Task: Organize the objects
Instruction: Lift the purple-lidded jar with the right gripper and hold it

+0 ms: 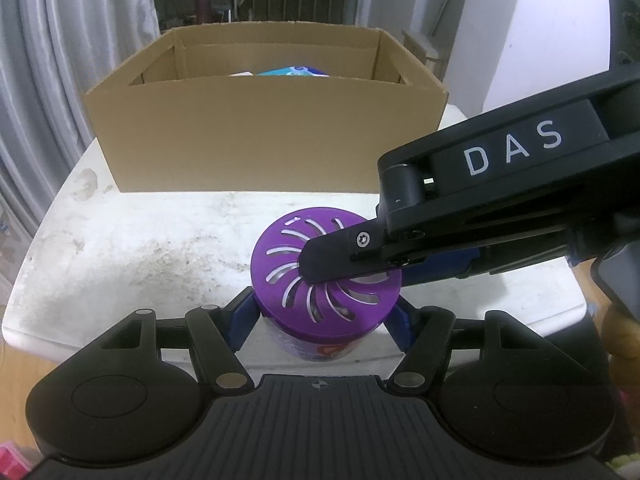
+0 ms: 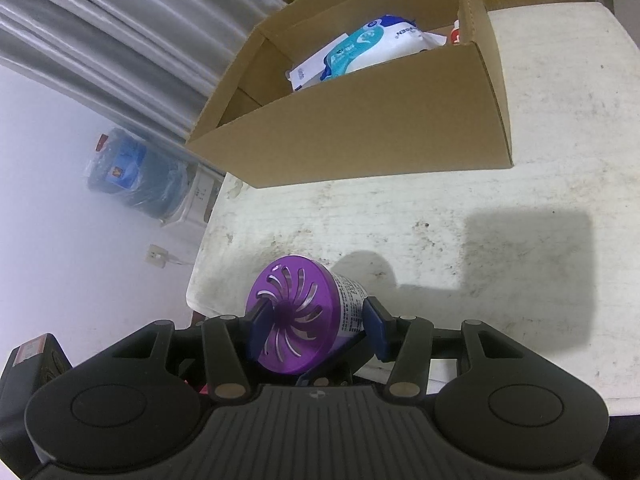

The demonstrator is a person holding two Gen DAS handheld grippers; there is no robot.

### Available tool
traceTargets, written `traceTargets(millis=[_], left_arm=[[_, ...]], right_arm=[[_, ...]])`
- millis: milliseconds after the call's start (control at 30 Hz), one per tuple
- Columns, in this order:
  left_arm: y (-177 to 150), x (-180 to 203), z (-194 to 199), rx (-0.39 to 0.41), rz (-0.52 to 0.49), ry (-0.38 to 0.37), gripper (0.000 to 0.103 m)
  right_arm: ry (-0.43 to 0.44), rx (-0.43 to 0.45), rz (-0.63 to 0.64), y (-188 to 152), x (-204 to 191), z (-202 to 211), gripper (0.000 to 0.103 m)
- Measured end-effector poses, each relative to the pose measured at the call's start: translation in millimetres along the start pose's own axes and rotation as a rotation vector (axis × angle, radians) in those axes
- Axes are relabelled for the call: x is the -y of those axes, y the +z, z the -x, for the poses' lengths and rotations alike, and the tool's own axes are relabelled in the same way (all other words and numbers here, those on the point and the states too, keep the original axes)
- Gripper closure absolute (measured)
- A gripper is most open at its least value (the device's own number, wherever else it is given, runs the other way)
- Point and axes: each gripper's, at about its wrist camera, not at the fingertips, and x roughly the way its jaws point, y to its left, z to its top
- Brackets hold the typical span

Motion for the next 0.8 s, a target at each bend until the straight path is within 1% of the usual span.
traceTargets(millis=[33,100,167,200,267,300,567,800], left_arm=[[-3,-1,0,0.002,0.000,0.001,0.037],[3,-10,-13,0.007,-0.002,0.002,0.037],[6,-13,-16,0.011,-0.001,0.004,0.037],[-4,-7,-5,0.014,-0.001,0.005,0.037],[-1,-10,-8,0.017,-0.001,0.007,0.037],[-6,-4,1,0.019,-0.001,0.008,0.037],[0,-3,2,0.034,0.001,0.013,0.037],[-2,-1,9,0.046,0.004,0.016,0.037]], right_arm=[[0.001,0.002,0.002,0,-1,1,0.049],[0.002,0.005,0.005,0,-2,2,0.049],[0.003,0.008,0.009,0,-4,3,0.049],[0.003,0.009,0.011,0,-4,3,0.049],[0.004,0.011,0.014,-1,-6,4,0.049],[0.005,0.012,0.014,-1,-6,4,0.049],[0.008,0.019,0.027,-1,-12,7,0.049],[0.008,0.024,0.035,-2,-17,9,0.049]])
